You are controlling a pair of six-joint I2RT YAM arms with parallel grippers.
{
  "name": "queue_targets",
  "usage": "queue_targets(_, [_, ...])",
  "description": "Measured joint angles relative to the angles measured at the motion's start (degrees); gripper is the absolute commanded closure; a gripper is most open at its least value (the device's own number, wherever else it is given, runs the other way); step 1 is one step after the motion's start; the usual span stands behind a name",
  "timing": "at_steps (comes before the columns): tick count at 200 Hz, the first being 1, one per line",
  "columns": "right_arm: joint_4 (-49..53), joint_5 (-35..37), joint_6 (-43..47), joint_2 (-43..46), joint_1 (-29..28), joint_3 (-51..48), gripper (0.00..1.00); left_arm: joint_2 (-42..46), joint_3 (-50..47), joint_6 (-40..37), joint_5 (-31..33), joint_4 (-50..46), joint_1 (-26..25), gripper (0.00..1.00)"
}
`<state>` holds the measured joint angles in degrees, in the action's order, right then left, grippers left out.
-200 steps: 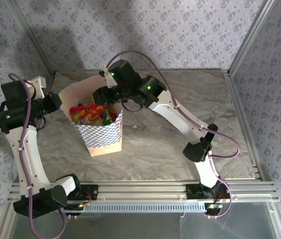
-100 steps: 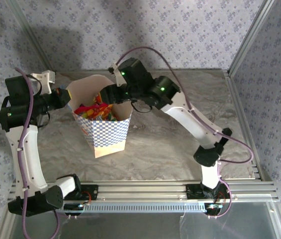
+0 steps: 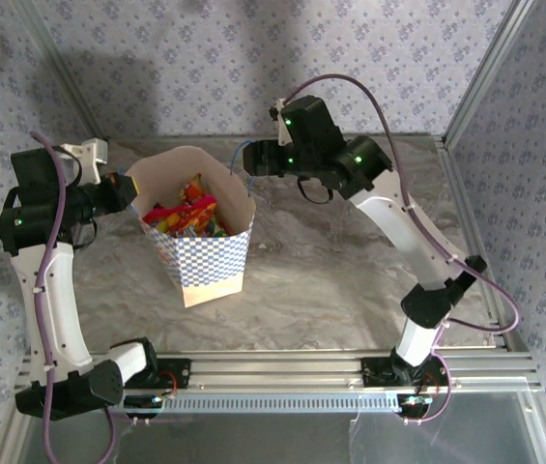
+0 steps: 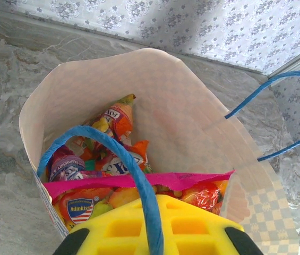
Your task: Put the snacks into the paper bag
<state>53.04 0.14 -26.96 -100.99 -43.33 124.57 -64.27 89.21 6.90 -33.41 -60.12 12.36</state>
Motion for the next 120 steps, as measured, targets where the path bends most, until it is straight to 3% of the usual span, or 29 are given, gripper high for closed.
queue_targets(19, [0.3,-1.0,-0.1,-3.5,0.1,1.3,0.31,0.0,0.0,0.0,0.3,-0.2,0.0,0.93])
queue_targets(45, [0.6,-3.3,-0.5,-7.1,0.1,3.2,0.46,0.0,0.0,0.0,0.5,-0.2,0.0,0.93])
queue_targets(53, [0.6,-4.1,-0.4,-8.0,0.3,3.9,0.56,0.0,0.0,0.0,0.5,-0.2,0.0,0.93])
queue_targets(68, [0.5,-5.4,-0.7,-9.6,0.6,5.7,0.86,0.0,0.0,0.0,0.4,-0.2,0.0,0.93])
queue_targets(78, [0.3,-6.3,-0.9,-10.4,0.9,6.8,1.0,0.0,0.0,0.0,0.4,-0.2,0.0,0.94])
queue_targets(120, [1.2,-10.3,-0.8,-12.3,1.7,10.5,1.0,-2.7,1.2,0.7,-1.3,0.0,-2.3,0.96])
